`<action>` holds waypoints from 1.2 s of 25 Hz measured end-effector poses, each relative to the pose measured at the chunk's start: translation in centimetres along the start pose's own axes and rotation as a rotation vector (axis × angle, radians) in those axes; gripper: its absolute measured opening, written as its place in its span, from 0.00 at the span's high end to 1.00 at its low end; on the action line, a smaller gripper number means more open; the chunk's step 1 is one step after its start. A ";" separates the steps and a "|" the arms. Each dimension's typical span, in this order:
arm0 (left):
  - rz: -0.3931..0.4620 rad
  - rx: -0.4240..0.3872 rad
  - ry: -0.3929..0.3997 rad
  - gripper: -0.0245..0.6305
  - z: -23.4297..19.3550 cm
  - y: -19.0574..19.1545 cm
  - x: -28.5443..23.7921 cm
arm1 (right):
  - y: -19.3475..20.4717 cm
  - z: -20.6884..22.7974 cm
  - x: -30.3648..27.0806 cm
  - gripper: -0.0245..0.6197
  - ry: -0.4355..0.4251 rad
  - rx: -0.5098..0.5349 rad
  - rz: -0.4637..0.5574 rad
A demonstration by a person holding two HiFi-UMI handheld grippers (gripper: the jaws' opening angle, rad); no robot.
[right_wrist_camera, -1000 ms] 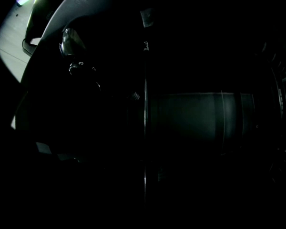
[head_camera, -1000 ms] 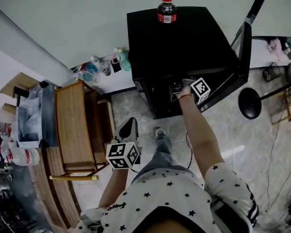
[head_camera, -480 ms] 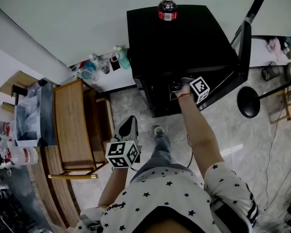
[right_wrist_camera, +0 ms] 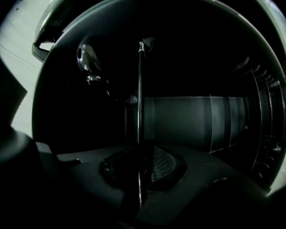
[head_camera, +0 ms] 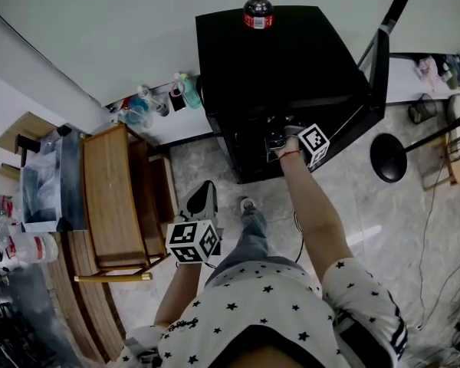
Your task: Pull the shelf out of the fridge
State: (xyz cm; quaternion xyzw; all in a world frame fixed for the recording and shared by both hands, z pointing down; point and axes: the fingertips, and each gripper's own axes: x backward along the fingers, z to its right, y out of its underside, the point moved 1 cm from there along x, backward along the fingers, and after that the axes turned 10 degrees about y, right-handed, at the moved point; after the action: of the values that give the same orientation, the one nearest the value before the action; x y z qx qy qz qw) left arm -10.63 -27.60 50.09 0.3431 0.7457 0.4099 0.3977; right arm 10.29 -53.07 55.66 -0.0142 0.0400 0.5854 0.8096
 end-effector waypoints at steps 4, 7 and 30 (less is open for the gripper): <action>0.004 -0.002 0.010 0.94 0.6 0.1 0.3 | 0.2 -0.1 1.2 0.95 -0.003 -0.007 -0.004; 0.005 -0.003 0.016 0.94 0.9 0.3 0.5 | 0.4 -0.2 2.1 0.95 -0.007 -0.015 -0.009; 0.027 -0.026 0.053 0.94 3.4 0.9 2.7 | 0.9 0.5 9.2 0.95 -0.024 -0.034 0.011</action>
State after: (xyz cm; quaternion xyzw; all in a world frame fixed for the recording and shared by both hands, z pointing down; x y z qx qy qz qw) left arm -8.70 -23.79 48.83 0.3371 0.7457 0.4341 0.3766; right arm 12.29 -44.08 55.40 -0.0209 0.0205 0.5906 0.8065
